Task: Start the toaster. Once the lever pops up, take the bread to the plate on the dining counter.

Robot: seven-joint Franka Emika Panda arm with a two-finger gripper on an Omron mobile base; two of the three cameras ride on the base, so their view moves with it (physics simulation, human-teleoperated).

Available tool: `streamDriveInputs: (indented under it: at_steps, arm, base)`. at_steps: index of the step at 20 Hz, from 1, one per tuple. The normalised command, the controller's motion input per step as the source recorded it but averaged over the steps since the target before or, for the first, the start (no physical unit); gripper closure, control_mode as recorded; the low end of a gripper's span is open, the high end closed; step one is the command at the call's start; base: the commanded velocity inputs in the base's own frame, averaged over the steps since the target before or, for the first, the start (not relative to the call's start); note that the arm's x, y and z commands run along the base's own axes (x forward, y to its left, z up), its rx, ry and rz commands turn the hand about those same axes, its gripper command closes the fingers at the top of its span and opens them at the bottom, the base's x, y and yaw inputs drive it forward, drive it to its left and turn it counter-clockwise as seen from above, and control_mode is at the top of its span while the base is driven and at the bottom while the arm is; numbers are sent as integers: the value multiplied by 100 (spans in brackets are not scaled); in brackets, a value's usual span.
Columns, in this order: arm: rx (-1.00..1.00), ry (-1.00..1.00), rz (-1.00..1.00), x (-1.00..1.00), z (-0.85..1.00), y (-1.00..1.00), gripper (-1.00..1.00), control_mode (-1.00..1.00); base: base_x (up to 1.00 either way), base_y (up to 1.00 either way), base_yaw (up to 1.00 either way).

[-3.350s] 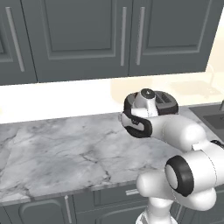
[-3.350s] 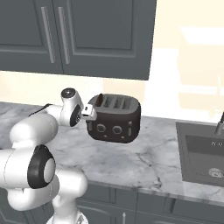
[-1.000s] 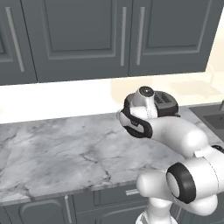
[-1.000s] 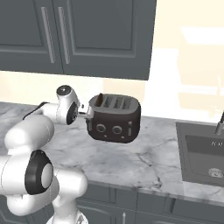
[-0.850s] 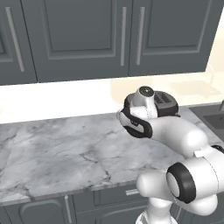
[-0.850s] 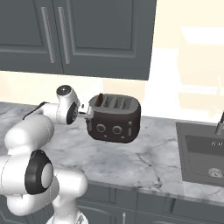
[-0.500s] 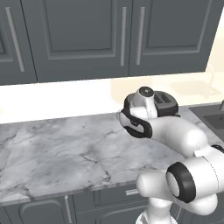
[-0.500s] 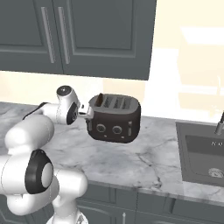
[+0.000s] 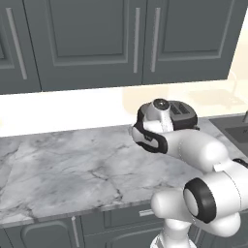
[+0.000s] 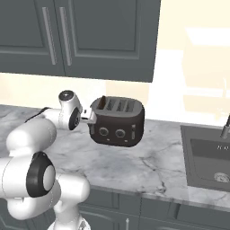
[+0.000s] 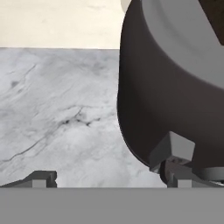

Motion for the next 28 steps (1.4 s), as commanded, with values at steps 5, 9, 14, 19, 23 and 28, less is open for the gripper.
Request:
streamDriveInputs:
  at_steps: [5,9,14,19,23,28]
  arm:
    - [0,0,0,0,-11,0,-100,-100]
    - [0,0,0,0,-3,0,-100,-100]
    - [0,0,0,0,-1,0,-100,-100]
    - [0,0,0,0,-18,0,-100,-100]
    - [0,0,0,0,-25,0,-100,-100]
    - [0,0,0,0,-25,0,-100,-100]
  base:
    - [0,0,0]
    - [0,0,0]
    - [0,0,0]
    - [0,0,0]
    - [0,0,0]
    - [0,0,0]
